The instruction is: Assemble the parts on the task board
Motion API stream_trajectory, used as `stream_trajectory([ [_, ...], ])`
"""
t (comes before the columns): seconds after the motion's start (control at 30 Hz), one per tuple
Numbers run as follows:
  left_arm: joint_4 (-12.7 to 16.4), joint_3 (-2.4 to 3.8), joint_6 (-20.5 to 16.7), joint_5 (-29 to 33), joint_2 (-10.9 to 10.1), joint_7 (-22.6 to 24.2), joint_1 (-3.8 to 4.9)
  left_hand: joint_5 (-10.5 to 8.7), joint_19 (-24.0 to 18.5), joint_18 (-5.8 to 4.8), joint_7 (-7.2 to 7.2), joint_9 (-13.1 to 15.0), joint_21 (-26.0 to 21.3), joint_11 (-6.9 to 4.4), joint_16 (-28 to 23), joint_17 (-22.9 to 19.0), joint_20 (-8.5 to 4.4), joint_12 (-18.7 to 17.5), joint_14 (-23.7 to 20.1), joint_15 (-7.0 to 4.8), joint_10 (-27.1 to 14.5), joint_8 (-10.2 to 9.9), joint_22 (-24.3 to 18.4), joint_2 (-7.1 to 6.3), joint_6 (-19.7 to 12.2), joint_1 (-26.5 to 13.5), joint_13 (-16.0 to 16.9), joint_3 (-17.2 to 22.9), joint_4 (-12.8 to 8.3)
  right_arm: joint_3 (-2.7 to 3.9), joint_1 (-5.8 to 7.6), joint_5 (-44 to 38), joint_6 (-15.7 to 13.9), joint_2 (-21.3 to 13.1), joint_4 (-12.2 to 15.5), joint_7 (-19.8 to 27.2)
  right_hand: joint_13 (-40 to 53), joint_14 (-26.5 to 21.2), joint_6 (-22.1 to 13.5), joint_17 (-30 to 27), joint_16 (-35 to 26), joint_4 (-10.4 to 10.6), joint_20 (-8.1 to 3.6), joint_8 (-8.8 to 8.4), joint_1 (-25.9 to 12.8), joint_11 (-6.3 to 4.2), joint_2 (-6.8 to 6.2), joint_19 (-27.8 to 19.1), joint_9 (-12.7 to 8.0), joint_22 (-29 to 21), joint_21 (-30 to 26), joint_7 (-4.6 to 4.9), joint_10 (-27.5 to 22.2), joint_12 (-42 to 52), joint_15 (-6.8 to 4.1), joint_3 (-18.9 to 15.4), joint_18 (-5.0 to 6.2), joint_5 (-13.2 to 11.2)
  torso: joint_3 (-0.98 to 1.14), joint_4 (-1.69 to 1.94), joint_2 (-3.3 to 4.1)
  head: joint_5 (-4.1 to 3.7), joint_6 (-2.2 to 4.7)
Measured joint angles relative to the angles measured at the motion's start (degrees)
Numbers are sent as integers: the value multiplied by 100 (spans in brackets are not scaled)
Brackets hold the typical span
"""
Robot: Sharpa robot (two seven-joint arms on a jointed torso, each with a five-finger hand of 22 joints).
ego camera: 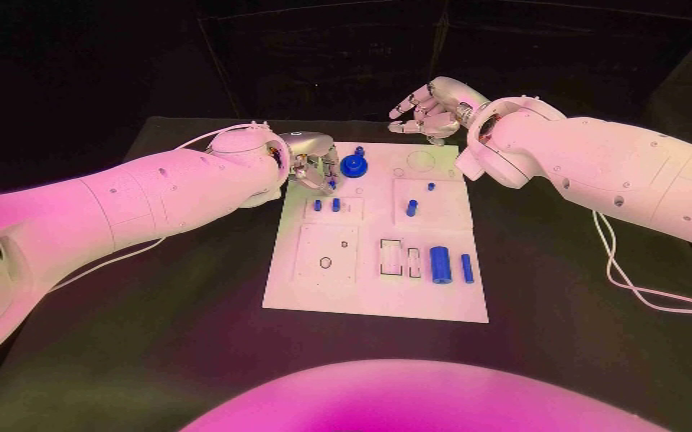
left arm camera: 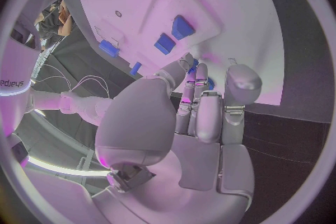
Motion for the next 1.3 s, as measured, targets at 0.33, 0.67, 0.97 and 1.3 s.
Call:
stream_trajectory([
  [0.33, -21, -7, 146, 0, -4, -93, -7, 0, 0, 0, 149, -67, -135, 205, -64, -131, 0, -315, 23, 65, -412, -331, 0, -133, -456, -134, -23, -108, 26, 0, 0, 0, 0, -4, -1, -2, -14, 0, 0, 0, -18, 0, 0, 0, 0, 0, 0, 0, 0, -5, -24, 0, 0, 0, 0, 0, 0, 0, 0, 2, -2, -7, -1],
  [0.67, -14, -7, 114, -1, -56, -102, -7, 0, -1, 0, 164, -67, -197, 212, -64, -157, 1, -380, 11, 94, -502, -486, 0, -161, -697, -106, -14, -164, 20, 0, 0, 0, -2, -10, -15, -5, -378, 0, -17, -61, -78, 3, 14, 0, 0, -5, 0, -14, 0, -93, -90, -17, -310, -389, 0, 3, 0, 0, 0, 5, -4, -1, 10],
  [0.97, 36, -6, -27, 151, -332, -102, -2, 1, -1, 1, 174, -64, -285, 212, -64, -174, 1, -409, 10, 94, -542, -528, -7, -161, -768, -106, -2, -186, 43, 0, 0, -253, 7, -105, -83, -77, -2784, -34, 258, -589, -595, -46, 29, 120, 590, 40, -168, -259, 5, -399, -329, -1, -1292, -3076, -9, 317, 92, -330, -3, 5, -8, -31, 41],
  [1.3, 166, -4, -741, 2496, -894, 331, 50, 1, -24, 0, 145, 12, -1192, 118, -356, -720, 23, -114, -107, 54, 34, -300, -313, -3, -316, 52, 101, -25, 42, 3, -151, -1791, 100, -483, 201, -282, -3849, -10, 747, -580, -603, -242, -14, 167, 949, -8, -332, -216, -9, -239, -262, -136, -1132, -4008, -32, 818, 92, -625, -4, -12, -21, -310, 236],
])
